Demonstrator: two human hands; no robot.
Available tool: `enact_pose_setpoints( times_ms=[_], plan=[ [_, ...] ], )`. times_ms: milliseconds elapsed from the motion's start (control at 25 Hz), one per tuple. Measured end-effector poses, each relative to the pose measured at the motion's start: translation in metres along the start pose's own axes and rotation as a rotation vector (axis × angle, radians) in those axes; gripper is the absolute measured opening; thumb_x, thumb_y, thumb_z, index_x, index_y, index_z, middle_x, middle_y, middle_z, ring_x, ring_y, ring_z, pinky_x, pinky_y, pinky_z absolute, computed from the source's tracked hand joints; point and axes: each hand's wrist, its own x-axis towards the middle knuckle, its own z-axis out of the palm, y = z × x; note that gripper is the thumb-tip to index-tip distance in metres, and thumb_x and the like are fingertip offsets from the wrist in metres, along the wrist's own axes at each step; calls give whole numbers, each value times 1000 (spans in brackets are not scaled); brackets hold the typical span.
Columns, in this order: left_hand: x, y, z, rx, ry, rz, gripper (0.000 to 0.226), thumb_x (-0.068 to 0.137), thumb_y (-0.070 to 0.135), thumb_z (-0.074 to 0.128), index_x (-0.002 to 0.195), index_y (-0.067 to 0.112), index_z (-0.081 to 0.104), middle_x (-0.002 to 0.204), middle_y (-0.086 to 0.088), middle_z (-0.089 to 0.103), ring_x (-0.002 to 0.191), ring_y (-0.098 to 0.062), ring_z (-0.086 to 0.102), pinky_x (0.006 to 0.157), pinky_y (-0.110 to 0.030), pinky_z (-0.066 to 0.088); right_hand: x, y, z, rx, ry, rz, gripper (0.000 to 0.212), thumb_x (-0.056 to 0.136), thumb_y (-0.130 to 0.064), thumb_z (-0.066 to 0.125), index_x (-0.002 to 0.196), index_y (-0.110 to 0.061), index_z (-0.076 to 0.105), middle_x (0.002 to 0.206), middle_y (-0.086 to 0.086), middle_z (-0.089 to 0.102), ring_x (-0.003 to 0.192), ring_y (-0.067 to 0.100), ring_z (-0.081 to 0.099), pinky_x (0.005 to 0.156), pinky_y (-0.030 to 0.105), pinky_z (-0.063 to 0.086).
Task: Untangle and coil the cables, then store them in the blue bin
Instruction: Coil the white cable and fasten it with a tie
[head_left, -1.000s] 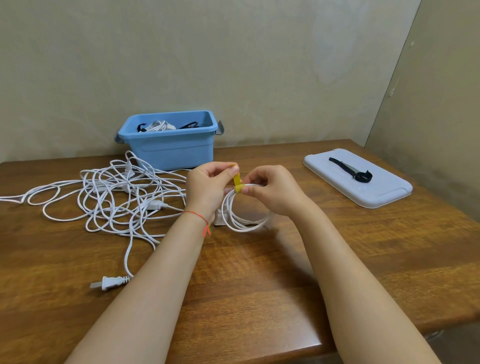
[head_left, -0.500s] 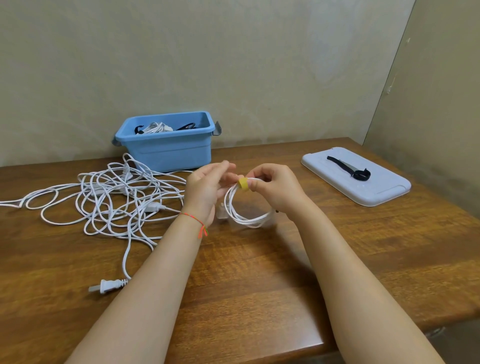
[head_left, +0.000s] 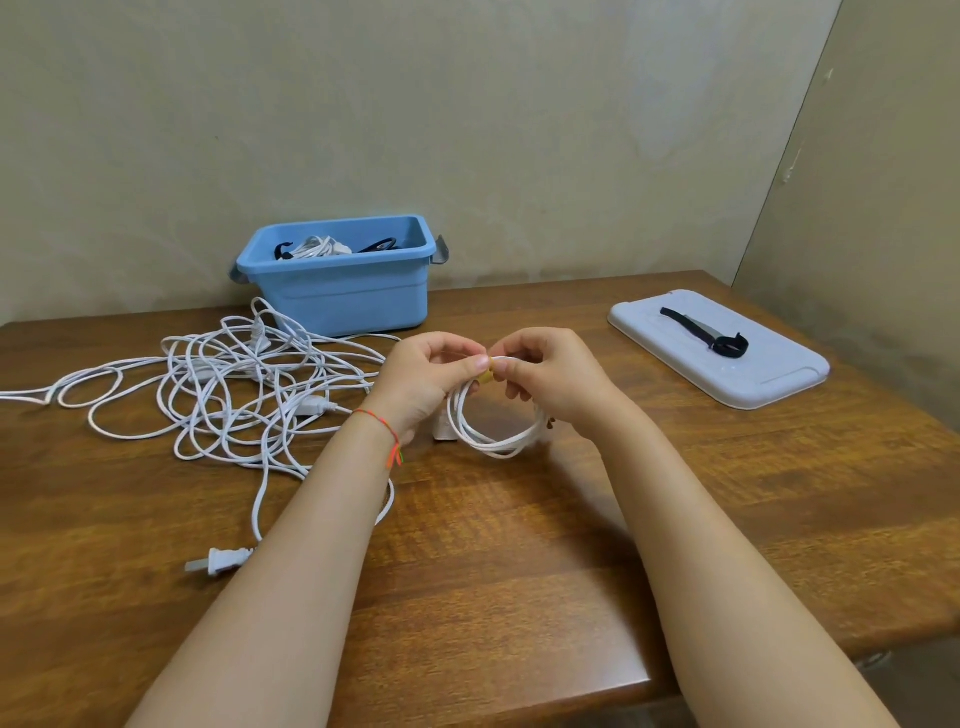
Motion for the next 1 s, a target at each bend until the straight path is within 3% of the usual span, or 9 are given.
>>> enact_pose_setpoints(
  times_ms=[160,360,440,520,600,720,800,1000],
  plan=[
    [2,-2,-1,175,-22,75,22,82,14,80,102,16,72,97,-3,73,93,-17,69,82,-28,58,0,1,-1,14,44,12,7,94,-15,65,95,-14,72,67,-5,65,52,3,56,54,20,45],
    [0,-3,9,520,120,248,16,83,14,74,91,25,66,78,8,62,70,-8,57,63,-24,47,0,-1,4,30,38,6,7,94,-16,65,94,-12,71,67,0,64,51,9,55,52,22,45],
    [-1,-4,13,559,188,297,14,83,16,72,92,24,64,79,10,60,71,-6,55,61,-22,42,0,-2,4,42,48,-10,6,94,-16,65,94,-12,70,67,0,64,51,9,55,50,20,44],
    [2,-6,13,536,244,244,21,81,26,76,98,24,62,85,8,60,77,-8,57,63,-24,44,0,-2,1,68,66,-28,6,94,-16,66,94,-13,70,68,-1,64,52,8,54,50,19,43],
    [5,-7,11,458,205,84,26,79,36,79,95,20,67,84,5,66,78,-10,62,68,-28,50,0,-1,-2,93,71,-49,5,92,-16,67,94,-12,71,70,0,66,54,8,54,52,19,44],
    [3,-6,9,145,47,-63,12,80,18,80,88,10,75,73,-3,71,66,-10,66,65,-26,52,1,1,-2,51,41,-65,4,92,-16,67,95,-14,71,77,1,68,58,8,56,57,23,47],
    [1,-6,8,46,22,-54,12,80,9,79,92,7,77,76,-7,72,67,-11,67,64,-22,53,2,2,-2,22,43,-61,4,92,-17,67,94,-17,70,80,0,68,62,8,56,60,25,48],
    [1,-7,11,12,30,6,20,81,7,79,101,6,76,87,-11,77,78,-17,73,75,-26,57,4,6,-7,-28,42,-19,5,93,-20,67,95,-20,71,78,-6,66,62,2,54,62,21,42]
  ],
)
